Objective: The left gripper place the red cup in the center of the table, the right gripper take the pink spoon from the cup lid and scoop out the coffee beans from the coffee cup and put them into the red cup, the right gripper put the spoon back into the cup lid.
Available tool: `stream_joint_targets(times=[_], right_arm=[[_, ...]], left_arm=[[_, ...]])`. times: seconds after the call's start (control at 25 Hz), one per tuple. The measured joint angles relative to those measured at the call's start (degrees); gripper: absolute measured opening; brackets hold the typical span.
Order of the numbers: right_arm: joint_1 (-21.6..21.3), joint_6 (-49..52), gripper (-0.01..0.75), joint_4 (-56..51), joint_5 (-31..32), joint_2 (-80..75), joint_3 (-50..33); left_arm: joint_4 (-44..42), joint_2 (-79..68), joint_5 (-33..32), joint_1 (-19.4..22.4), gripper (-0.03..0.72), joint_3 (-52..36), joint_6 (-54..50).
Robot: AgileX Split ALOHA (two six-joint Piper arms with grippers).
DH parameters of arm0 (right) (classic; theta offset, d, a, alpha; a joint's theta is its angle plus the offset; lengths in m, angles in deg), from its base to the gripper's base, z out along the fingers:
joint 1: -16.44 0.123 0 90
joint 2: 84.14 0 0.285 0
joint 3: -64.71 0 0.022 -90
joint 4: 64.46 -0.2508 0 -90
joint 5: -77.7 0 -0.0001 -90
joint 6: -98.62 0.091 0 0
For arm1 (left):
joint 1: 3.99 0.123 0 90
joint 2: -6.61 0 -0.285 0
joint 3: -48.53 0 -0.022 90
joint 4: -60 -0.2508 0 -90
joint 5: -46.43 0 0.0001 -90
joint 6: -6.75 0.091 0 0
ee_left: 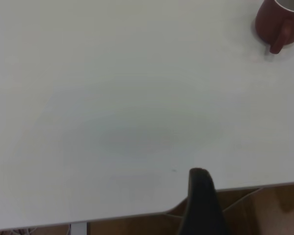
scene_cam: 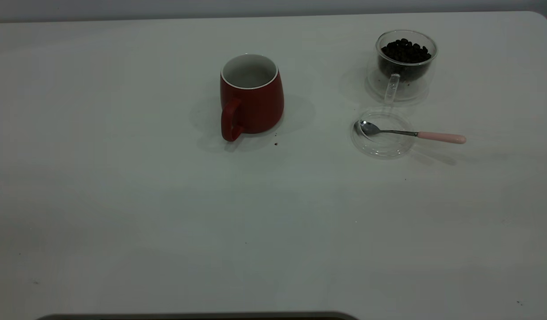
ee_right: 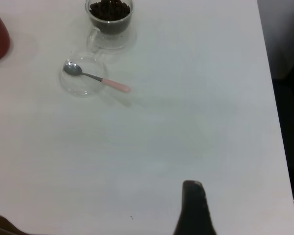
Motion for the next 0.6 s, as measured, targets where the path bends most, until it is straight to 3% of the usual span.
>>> stream_joint_targets(times=[0.6], right_arm=[[0.00, 7.31, 0.589, 5.62, 0.00, 0.00, 0.00]], left_arm=[[0.00, 0.00, 0.00, 0.00, 0.569, 0.00, 0.00]])
